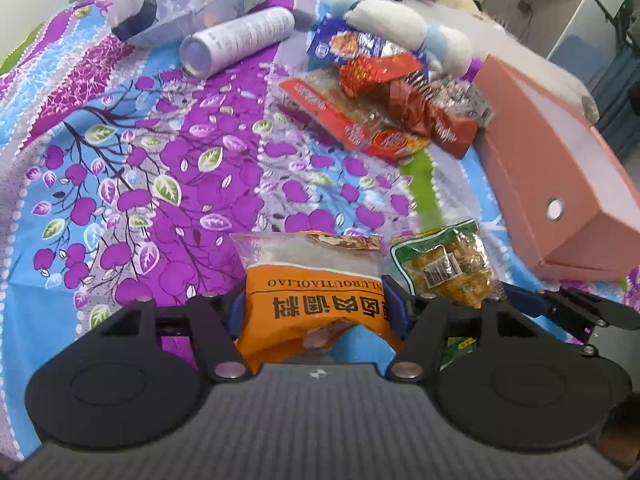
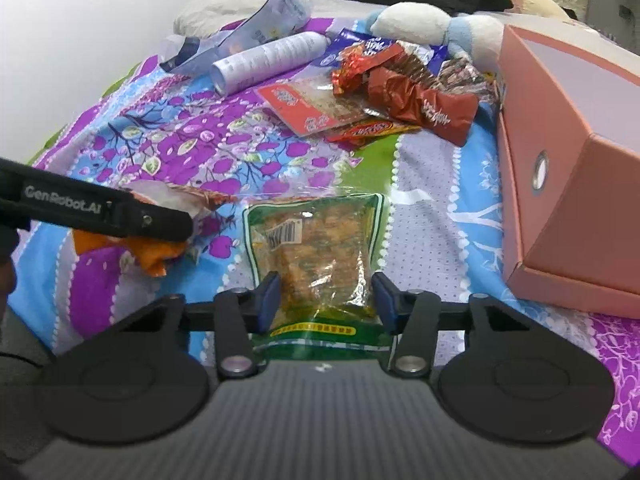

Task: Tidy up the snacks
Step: 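Lift both held bags and carry them over the pink box, then lower both bags into the pink box and open both tools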

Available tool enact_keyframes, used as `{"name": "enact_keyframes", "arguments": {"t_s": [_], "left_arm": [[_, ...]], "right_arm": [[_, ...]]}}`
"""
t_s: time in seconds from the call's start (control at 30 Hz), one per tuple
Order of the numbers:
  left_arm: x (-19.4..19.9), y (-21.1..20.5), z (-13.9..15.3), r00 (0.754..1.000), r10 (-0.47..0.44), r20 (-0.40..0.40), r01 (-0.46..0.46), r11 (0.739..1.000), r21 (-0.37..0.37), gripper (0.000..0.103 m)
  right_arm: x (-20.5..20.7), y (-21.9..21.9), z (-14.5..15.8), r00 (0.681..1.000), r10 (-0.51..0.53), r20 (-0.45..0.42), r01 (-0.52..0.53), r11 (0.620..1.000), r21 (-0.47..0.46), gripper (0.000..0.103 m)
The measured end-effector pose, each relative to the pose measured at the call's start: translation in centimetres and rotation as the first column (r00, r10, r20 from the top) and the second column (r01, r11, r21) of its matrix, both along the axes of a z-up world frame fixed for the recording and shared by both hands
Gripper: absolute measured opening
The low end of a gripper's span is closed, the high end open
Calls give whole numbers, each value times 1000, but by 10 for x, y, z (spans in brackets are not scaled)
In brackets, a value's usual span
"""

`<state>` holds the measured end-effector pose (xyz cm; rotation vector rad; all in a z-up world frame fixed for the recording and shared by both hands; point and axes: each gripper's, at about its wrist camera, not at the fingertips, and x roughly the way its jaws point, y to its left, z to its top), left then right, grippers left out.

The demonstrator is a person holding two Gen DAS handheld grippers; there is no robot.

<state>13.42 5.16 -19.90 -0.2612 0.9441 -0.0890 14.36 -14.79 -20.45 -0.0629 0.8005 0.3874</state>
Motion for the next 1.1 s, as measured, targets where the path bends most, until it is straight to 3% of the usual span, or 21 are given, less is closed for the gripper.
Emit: {"name": "enact_keyframes", "arguments": {"t_s": [0.37, 0.77, 1.1], "left_arm": [[-7, -8, 63, 994, -10, 106, 12, 1000, -14, 69], [-16, -34, 132, 974, -60, 217, 67, 998, -21, 69], [-23, -91, 146, 955, -166, 245, 183, 982, -49, 69]], "right_arm": [[-17, -25, 56, 989, -124, 75, 119, 990, 74, 50], [-38, -56, 127, 949, -237, 206, 215, 969, 123, 50], [-62, -96, 144, 914, -341, 219, 315, 938, 147, 50]]}}
